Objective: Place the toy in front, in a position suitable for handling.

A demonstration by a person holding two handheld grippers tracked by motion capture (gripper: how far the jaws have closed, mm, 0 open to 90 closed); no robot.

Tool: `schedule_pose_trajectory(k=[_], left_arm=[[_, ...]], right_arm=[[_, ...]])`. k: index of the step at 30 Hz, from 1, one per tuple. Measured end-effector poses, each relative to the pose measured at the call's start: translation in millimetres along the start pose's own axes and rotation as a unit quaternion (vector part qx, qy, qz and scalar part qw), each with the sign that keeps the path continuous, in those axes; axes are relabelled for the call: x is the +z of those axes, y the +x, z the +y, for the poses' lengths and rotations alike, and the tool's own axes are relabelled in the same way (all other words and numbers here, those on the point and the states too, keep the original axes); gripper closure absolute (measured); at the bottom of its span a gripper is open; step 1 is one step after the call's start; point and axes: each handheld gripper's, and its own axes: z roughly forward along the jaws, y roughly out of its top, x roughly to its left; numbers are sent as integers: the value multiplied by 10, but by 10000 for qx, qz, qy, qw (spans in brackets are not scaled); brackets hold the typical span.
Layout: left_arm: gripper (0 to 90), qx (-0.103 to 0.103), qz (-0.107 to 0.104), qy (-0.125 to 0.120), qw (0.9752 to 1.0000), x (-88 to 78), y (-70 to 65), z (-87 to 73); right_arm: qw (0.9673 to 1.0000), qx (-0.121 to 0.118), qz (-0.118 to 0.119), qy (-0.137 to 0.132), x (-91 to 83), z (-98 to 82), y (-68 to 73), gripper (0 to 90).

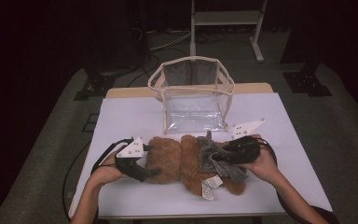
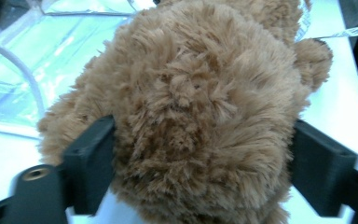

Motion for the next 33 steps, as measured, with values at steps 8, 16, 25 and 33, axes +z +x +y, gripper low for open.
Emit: schedule_pose_trajectory(k=[8,16,25,33], left_arm=[[331,-65,-47,-25,10000,156,-42,29],[334,135,-52,29,9999,352,-86,187],[335,290,-226,-59,9993,649,-160,429],[324,390,-201,-78,9990,836,-213,545]], right_arm=[[9997,-156,-156,-108,-122,227,71,748],[9980,-520,-133,322,281,507,209,746],[9952,-351,-671,617,-25,193,60,748],[9975,-221,-643,211,-146,153,65,746]])
